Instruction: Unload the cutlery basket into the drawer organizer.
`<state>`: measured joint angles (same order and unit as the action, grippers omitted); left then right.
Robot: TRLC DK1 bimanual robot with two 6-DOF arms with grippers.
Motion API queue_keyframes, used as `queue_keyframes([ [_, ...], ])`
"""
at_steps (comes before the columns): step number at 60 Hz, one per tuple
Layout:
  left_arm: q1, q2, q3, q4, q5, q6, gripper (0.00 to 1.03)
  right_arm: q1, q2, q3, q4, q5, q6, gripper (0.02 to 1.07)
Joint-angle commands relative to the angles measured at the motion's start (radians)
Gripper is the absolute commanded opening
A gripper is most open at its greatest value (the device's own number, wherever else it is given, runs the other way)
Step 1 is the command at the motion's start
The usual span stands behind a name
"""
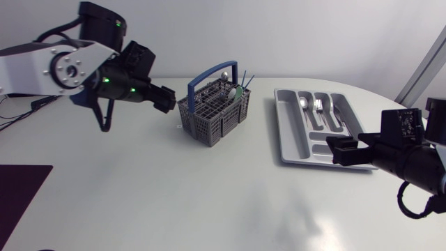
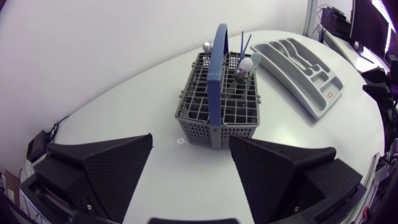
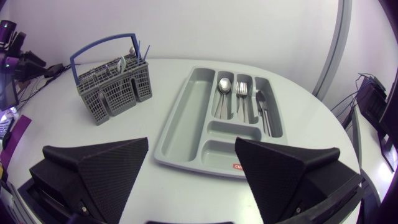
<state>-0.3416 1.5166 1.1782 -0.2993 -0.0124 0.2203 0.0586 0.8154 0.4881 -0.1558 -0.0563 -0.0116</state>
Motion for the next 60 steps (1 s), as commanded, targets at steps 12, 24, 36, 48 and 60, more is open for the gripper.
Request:
queue_keyframes([
  [12,-0.004,0.271,0.250,-0.055,0.166,0.056,0.81,-0.025,0.107,0.064,-0.048,-0.037,-0.133,1.02],
  [24,0.018,0.402,0.328,0.005,0.235,0.053,0.61,-0.062,0.140,0.060,-0.050,-0.108,-0.255,1.02],
  [36,0.030,0.459,0.374,0.034,0.235,0.045,0.48,-0.062,0.136,0.060,-0.056,-0.160,-0.314,1.02],
  [48,0.046,0.458,0.347,0.055,0.239,0.042,0.29,-0.042,0.160,0.118,-0.044,-0.165,-0.329,1.02],
  [60,0.055,0.401,0.265,0.062,0.316,0.090,0.22,0.033,0.309,0.250,-0.044,-0.165,-0.286,1.02],
])
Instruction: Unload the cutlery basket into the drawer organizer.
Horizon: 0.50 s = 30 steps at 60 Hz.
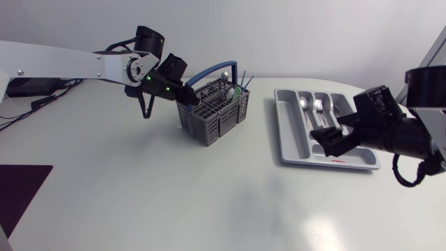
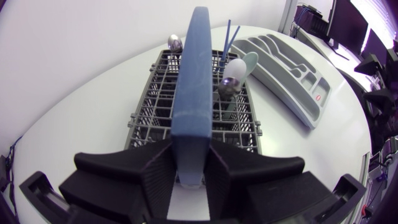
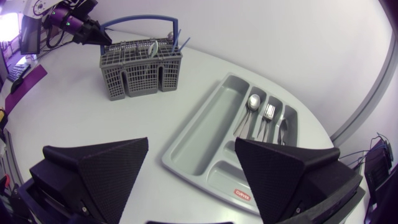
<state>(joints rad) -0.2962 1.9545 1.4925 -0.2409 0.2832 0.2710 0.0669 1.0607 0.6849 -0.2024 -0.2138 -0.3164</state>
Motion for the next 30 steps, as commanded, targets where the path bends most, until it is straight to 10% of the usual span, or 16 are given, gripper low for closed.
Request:
queue_keyframes([
  [1,0.009,-0.046,-0.061,0.003,0.028,0.050,0.22,0.033,0.076,0.062,0.003,-0.007,0.020,1.02],
  [30,0.057,-0.483,-0.512,-0.089,0.140,0.165,0.22,0.109,0.441,0.275,0.034,-0.030,0.043,1.02],
])
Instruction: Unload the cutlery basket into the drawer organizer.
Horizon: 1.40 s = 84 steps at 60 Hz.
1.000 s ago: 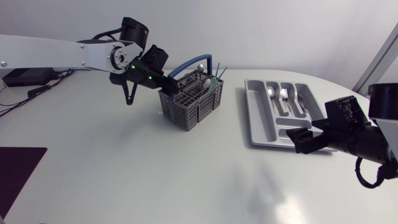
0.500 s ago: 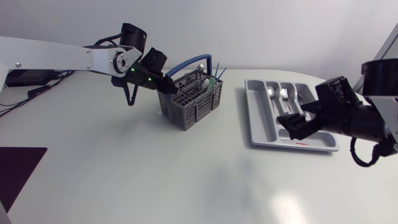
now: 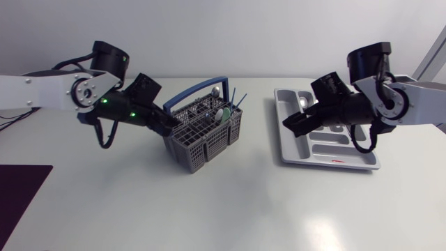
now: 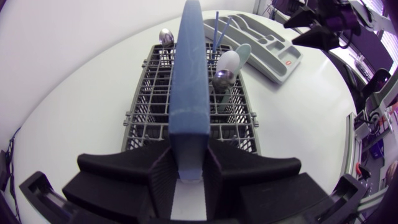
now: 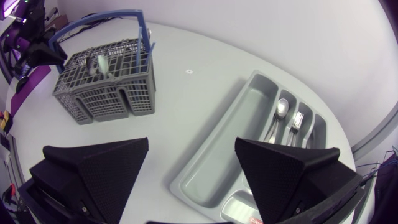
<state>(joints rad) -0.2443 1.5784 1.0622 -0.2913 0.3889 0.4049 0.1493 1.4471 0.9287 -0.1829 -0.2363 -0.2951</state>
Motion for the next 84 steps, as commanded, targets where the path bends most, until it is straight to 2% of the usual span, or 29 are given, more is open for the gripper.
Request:
queue_keyframes([
  [1,0.007,-0.121,-0.091,-0.046,0.039,0.035,0.22,0.033,0.064,0.035,0.017,-0.008,0.024,1.02],
  [8,0.016,-0.282,-0.205,-0.077,0.067,0.051,0.22,0.088,0.131,0.067,0.028,-0.008,0.030,1.02],
  [17,0.031,-0.327,-0.228,-0.078,0.077,0.057,0.26,0.124,0.211,0.157,0.014,-0.006,0.057,1.02],
  [22,0.034,-0.337,-0.226,-0.074,0.076,0.054,0.43,0.130,0.228,0.214,0.003,-0.006,0.074,1.02],
  [24,0.034,-0.345,-0.229,-0.074,0.076,0.052,0.53,0.130,0.226,0.236,-0.003,-0.006,0.082,1.02],
  [26,0.034,-0.350,-0.234,-0.074,0.076,0.052,0.58,0.130,0.228,0.262,-0.015,-0.006,0.085,1.02],
  [37,0.020,-0.336,-0.257,-0.060,0.074,0.054,0.70,0.148,0.294,0.446,-0.110,-0.017,0.106,1.01],
  [44,0.013,-0.340,-0.268,-0.062,0.065,0.057,0.72,0.170,0.349,0.532,-0.138,-0.066,0.134,0.90],
  [49,0.013,-0.362,-0.286,-0.062,0.048,0.060,0.72,0.191,0.398,0.593,-0.147,-0.126,0.159,0.70],
  [52,0.014,-0.373,-0.298,-0.062,0.045,0.063,0.72,0.202,0.424,0.625,-0.148,-0.147,0.166,0.51],
  [56,0.016,-0.380,-0.312,-0.062,0.034,0.071,0.72,0.207,0.466,0.677,-0.164,-0.179,0.188,0.38],
  [67,0.027,-0.385,-0.337,-0.054,0.028,0.095,0.72,0.217,0.599,0.831,-0.299,-0.279,0.194,0.35],
  [70,0.042,-0.370,-0.340,-0.028,0.028,0.098,0.72,0.225,0.616,0.858,-0.372,-0.301,0.152,0.35],
  [84,0.071,-0.261,-0.298,0.030,0.028,0.129,0.72,0.233,0.521,0.745,-0.443,-0.337,0.068,0.35],
])
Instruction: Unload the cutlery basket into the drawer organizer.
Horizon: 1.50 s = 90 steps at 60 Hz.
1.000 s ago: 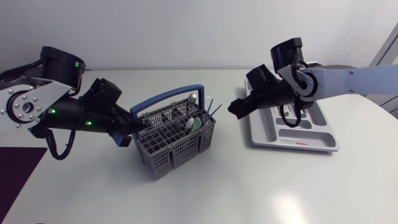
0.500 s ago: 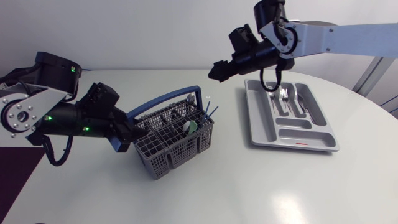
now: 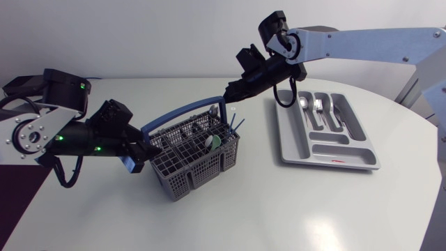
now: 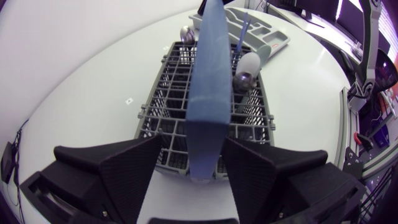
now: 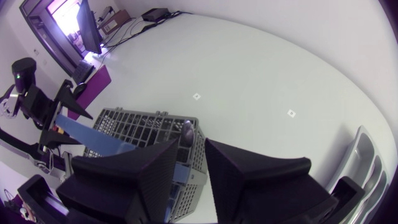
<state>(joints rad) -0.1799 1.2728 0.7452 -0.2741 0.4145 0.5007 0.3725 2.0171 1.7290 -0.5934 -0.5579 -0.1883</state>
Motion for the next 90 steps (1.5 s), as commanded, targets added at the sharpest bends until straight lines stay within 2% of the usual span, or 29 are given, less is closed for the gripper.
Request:
queue_keyframes([
  [1,0.008,0.051,0.022,0.016,0.003,0.033,0.72,0.011,-0.055,-0.069,-0.034,-0.019,-0.043,0.35],
  [17,0.008,0.132,0.089,0.039,0.003,0.052,0.72,0.045,-0.161,-0.255,-0.023,-0.025,-0.079,0.35],
  [25,0.007,0.151,0.103,0.039,0.003,0.053,0.72,0.037,-0.192,-0.309,0.052,0.007,-0.056,0.35],
  [44,0.010,0.066,0.036,0.033,0.003,0.064,0.72,0.008,-0.017,-0.100,0.081,0.018,0.039,0.35],
  [50,0.014,0.068,0.031,0.035,0.003,0.073,0.72,0.031,0.034,-0.042,0.063,-0.016,0.050,0.35],
  [59,0.014,0.094,0.040,0.049,0.003,0.082,0.72,0.060,0.085,0.018,-0.039,-0.068,0.004,0.35],
  [78,-0.004,0.175,0.109,0.061,0.003,0.084,0.72,0.031,-0.058,-0.172,-0.077,-0.093,-0.092,0.35],
  [90,-0.044,0.252,0.175,0.059,0.004,0.078,0.72,0.017,-0.185,-0.342,-0.034,-0.093,-0.102,0.35],
])
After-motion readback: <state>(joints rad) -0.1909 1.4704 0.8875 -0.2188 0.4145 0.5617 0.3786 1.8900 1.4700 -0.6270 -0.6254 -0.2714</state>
